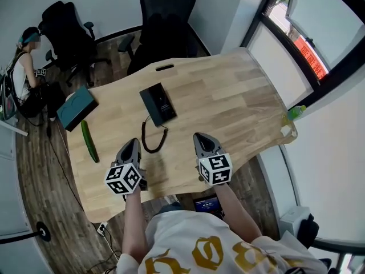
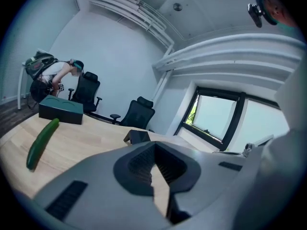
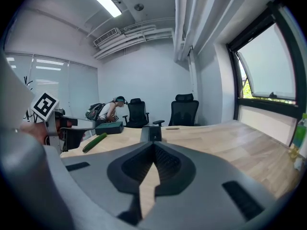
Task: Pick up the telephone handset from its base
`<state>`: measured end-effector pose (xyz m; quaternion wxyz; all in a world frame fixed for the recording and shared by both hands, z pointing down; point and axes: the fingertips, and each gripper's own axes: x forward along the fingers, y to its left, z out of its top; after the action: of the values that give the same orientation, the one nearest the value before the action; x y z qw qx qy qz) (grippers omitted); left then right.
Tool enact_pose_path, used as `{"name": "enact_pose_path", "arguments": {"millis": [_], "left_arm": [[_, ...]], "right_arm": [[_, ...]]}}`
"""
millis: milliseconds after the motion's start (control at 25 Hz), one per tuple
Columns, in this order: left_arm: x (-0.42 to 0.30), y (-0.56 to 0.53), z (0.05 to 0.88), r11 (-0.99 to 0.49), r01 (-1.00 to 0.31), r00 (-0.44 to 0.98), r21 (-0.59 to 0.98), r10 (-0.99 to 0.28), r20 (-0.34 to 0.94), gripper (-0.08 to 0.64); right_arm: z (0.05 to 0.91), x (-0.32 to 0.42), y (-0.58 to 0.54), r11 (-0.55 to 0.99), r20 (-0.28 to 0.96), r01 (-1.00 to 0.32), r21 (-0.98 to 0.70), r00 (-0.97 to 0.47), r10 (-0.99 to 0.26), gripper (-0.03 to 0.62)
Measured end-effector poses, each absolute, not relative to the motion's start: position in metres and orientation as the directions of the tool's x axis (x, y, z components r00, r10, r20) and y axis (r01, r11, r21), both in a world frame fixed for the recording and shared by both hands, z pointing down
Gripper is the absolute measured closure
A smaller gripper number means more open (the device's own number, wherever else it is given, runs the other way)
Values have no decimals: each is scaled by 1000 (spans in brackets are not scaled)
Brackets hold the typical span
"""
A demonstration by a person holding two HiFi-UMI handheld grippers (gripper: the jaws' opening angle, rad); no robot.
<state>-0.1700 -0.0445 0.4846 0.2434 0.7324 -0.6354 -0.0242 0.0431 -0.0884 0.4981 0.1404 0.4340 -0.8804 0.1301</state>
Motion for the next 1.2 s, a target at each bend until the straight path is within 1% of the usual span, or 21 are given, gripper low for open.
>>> {"name": "enact_pose_path", "arguments": {"millis": [280, 440, 920, 1200], "left_arm": [[-175, -73, 495, -102, -907, 233, 410, -930, 285, 554], [-181, -79, 495, -95, -900, 230, 426, -933, 278, 554], [-205, -113, 493, -57, -916, 182, 396, -941, 286, 555], [-204, -142, 501, -63, -915, 194, 399, -935, 297, 555]], "right_arm": [[503, 32, -109, 559, 375, -823, -103, -552, -745, 587], [503, 29, -117, 547, 371, -831, -99, -541, -755, 587], [502, 0, -154, 581, 352, -805, -124, -583, -732, 586], [517, -12, -179, 594, 378, -793, -136, -596, -708, 587]]}}
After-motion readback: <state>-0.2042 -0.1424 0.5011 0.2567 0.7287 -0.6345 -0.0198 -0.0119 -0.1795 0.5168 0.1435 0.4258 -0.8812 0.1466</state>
